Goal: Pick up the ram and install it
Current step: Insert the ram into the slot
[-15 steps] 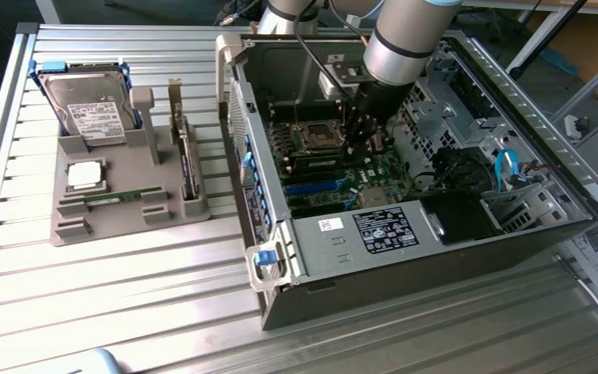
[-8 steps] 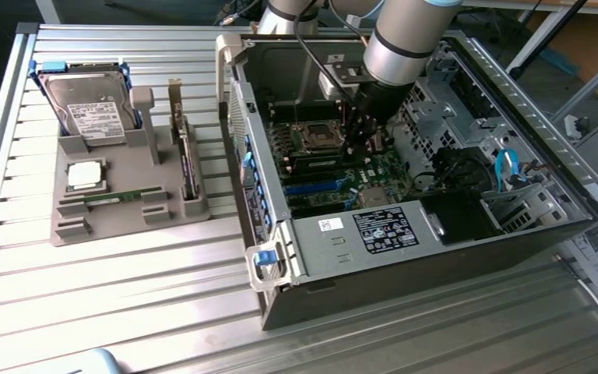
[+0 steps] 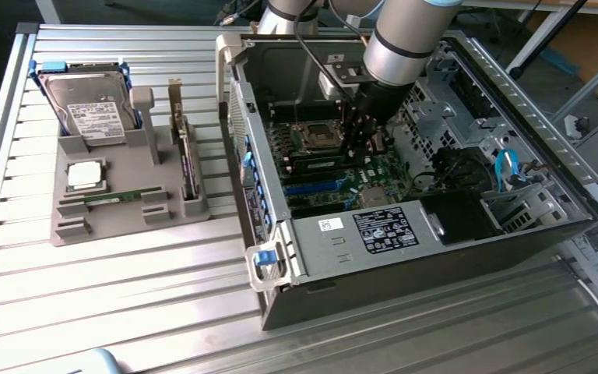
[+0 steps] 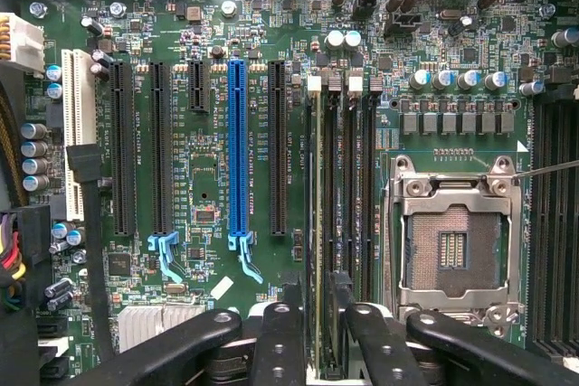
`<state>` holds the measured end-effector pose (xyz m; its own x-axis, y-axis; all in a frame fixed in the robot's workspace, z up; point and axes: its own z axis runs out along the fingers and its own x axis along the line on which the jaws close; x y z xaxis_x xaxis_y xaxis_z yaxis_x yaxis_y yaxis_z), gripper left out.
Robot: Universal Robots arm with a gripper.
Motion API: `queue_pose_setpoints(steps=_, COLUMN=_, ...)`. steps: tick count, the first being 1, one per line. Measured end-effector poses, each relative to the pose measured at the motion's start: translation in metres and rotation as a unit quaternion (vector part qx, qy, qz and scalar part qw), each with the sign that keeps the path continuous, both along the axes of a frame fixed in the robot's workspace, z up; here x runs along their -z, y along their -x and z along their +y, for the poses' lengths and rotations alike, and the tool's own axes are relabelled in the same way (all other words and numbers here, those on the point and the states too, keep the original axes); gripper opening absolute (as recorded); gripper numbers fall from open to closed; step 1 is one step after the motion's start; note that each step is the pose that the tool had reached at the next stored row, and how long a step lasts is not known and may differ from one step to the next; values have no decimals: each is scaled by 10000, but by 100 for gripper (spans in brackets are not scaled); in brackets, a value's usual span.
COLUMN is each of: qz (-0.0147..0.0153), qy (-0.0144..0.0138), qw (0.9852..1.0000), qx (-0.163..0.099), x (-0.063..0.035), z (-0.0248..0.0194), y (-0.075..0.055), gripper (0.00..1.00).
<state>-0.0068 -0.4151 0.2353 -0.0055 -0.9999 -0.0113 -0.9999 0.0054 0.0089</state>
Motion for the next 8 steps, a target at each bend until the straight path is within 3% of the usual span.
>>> queue_pose_setpoints(steps=8, qz=0, qy=0, qw=10000, qx=0, x=-49, z=0, y=0, gripper=25)
